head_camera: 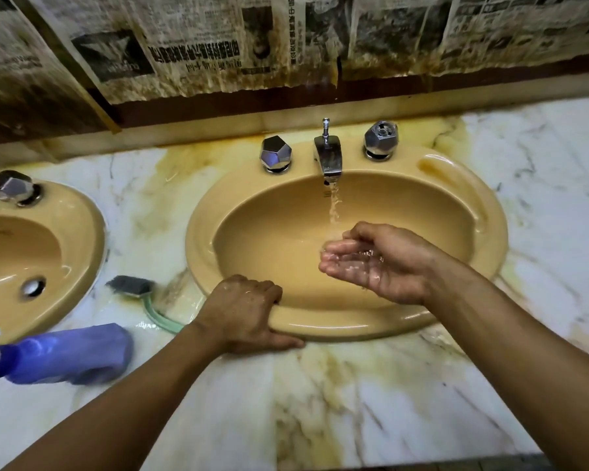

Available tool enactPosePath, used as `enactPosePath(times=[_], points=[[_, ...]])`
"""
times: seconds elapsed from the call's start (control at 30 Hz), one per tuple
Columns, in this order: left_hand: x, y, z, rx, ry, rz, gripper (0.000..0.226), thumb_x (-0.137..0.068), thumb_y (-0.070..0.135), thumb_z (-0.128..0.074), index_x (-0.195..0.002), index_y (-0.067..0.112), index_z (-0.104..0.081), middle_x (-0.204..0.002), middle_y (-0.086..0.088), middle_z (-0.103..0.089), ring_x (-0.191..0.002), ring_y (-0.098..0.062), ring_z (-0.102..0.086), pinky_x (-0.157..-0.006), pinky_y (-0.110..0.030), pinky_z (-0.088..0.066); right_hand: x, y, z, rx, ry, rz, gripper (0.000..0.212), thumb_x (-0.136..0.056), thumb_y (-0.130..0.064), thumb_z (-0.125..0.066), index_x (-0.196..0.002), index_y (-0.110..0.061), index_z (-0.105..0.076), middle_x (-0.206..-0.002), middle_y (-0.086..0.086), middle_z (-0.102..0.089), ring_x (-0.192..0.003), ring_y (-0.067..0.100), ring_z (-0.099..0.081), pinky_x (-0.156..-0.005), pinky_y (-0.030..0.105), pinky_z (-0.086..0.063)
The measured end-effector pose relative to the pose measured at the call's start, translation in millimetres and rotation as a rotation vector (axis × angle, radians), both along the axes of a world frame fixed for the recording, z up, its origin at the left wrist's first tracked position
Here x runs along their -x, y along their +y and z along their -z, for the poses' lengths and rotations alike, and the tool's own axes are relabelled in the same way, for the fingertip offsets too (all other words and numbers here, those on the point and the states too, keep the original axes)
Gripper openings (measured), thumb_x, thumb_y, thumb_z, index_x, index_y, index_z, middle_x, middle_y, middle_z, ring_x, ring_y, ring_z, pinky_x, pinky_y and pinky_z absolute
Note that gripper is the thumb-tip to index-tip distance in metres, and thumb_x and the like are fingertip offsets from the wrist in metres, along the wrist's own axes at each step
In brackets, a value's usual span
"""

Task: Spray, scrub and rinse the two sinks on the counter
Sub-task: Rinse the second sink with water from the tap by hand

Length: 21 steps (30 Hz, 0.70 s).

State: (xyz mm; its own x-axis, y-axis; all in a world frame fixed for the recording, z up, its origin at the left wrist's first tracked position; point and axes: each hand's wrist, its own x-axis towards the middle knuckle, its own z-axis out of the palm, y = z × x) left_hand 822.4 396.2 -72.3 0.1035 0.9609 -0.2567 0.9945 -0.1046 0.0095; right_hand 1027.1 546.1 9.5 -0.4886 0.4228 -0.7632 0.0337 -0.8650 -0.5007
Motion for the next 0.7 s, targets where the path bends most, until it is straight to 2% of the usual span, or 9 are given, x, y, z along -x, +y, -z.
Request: enactPosePath(times=[0.07,0.13,0.2,0.27,0.33,0.4,0.43,0.53,0.7], points=[[-42,3,-1,-0.013,-0.024,-0.03,0.086,-0.074,0.101,-0.032,-0.105,0.026,-0.058,-0.106,0.005,-0.069,-0.091,-0.024,-0.067,-0.075,-0.035,-0.041,-21,-18,-9,-0.101,-0.116,-0.142,0.032,-0.106,-0.013,-0.051,-0.106,0.016,-0.065,-0.101,0.032,-0.073,-0.091,0.044,-0.076,-0.08,0.047,-0.064],[-95,16,-5,-0.009,-0.092,-0.084,0.081,-0.081,0.096,-0.031,-0.107,0.024,-0.058,-0.105,0.001,-0.068,-0.09,-0.025,-0.068,-0.069,-0.036,-0.039,-44,-30,-11,-0.233,-0.245,-0.239,0.037,-0.107,-0.017,-0.053,-0.103,0.017,-0.068,-0.102,0.033,-0.073,-0.095,0.042,-0.075,-0.091,0.05,-0.061],[-142,37,-5,0.009,-0.169,-0.124,0.07,-0.09,0.085,-0.035,-0.116,0.025,-0.06,-0.106,-0.003,-0.068,-0.093,-0.028,-0.068,-0.069,-0.036,-0.038,-64,-34,-11,-0.413,-0.37,-0.274,0.035,-0.104,-0.014,-0.057,-0.094,0.017,-0.069,-0.1,0.035,-0.071,-0.094,0.043,-0.074,-0.098,0.058,-0.055],[-178,57,-5,0.026,-0.202,-0.147,0.065,-0.095,0.078,-0.036,-0.12,0.024,-0.061,-0.108,-0.005,-0.068,-0.097,-0.03,-0.069,-0.071,-0.037,-0.038,-85,-33,-12,-0.593,-0.459,-0.282,0.027,-0.1,-0.006,-0.055,-0.091,0.019,-0.062,-0.107,0.041,-0.063,-0.092,0.049,-0.071,-0.097,0.069,-0.049],[-194,69,-2,0.012,-0.205,-0.155,0.07,-0.095,0.079,-0.033,-0.118,0.019,-0.062,-0.11,-0.008,-0.069,-0.1,-0.032,-0.068,-0.074,-0.039,-0.041,-107,-30,-14,-0.677,-0.494,-0.198,0.026,-0.099,-0.007,-0.055,-0.09,0.014,-0.068,-0.105,0.033,-0.068,-0.097,0.045,-0.072,-0.098,0.063,-0.053],[-192,67,4,0.015,-0.194,-0.152,0.074,-0.093,0.082,-0.033,-0.117,0.017,-0.06,-0.114,-0.008,-0.068,-0.102,-0.034,-0.067,-0.076,-0.04,-0.042,-130,-26,-16,-0.692,-0.472,-0.062,0.026,-0.101,-0.009,-0.057,-0.087,-0.003,-0.078,-0.096,0.014,-0.079,-0.094,0.026,-0.077,-0.097,0.046,-0.059],[-185,63,6,0.01,-0.185,-0.138,0.073,-0.093,0.083,-0.033,-0.118,0.019,-0.058,-0.115,-0.006,-0.068,-0.102,-0.033,-0.066,-0.075,-0.04,-0.041,-139,-25,-17,-0.683,-0.443,0.004,0.025,-0.101,-0.008,-0.057,-0.089,-0.006,-0.078,-0.096,0.011,-0.079,-0.094,0.024,-0.077,-0.096,0.041,-0.059],[-156,45,2,0.029,-0.139,-0.107,0.072,-0.089,0.088,-0.033,-0.122,0.027,-0.054,-0.118,0.001,-0.07,-0.103,-0.029,-0.067,-0.078,-0.039,-0.046,-165,-26,-16,-0.617,-0.362,0.142,0.022,-0.103,-0.004,-0.053,-0.1,0.003,-0.074,-0.103,0.022,-0.076,-0.095,0.03,-0.077,-0.092,0.036,-0.061],[-69,8,-14,0.135,-0.041,-0.185,0.091,-0.071,0.101,-0.039,-0.137,0.041,-0.055,-0.13,0.014,-0.068,-0.118,-0.015,-0.065,-0.087,-0.032,-0.049,-189,-31,-7,-0.533,-0.309,0.237,0.026,-0.105,-0.001,-0.047,-0.104,0.008,-0.072,-0.103,0.025,-0.076,-0.097,0.035,-0.076,-0.088,0.036,-0.063]])
